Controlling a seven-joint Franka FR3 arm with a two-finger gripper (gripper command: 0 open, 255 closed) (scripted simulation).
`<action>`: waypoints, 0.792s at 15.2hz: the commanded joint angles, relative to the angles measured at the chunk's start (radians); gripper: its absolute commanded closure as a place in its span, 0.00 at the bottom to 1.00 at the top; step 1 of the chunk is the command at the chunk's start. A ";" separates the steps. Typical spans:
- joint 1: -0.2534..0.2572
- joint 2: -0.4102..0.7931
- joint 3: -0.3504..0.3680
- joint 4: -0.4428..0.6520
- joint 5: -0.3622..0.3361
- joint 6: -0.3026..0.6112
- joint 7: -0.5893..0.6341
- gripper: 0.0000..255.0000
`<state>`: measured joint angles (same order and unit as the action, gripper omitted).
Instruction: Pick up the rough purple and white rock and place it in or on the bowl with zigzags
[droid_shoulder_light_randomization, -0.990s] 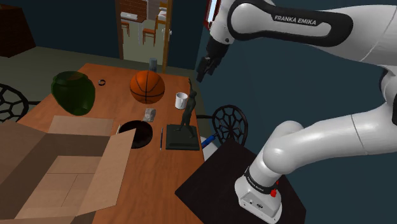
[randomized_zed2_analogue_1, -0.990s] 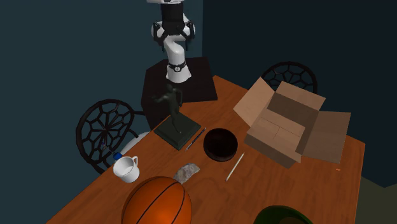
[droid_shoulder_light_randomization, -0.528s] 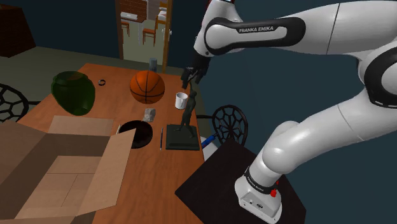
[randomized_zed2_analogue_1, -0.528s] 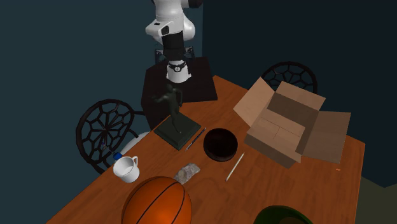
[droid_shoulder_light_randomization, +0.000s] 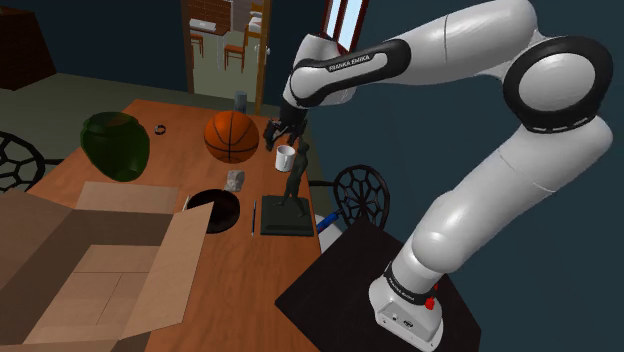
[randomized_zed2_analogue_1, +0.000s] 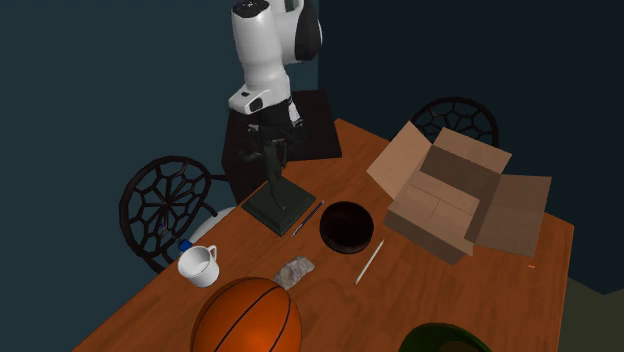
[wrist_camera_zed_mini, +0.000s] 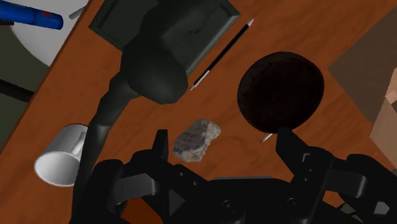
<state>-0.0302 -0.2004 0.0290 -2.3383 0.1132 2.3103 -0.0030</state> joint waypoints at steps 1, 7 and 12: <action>-0.003 0.074 -0.008 0.018 0.023 0.054 -0.002 0.00; -0.008 0.303 -0.015 0.123 0.107 0.173 -0.004 0.00; -0.023 0.497 -0.007 0.245 0.184 0.239 -0.013 0.00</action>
<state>-0.0486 0.2586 0.0198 -2.1147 0.2792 2.5343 -0.0114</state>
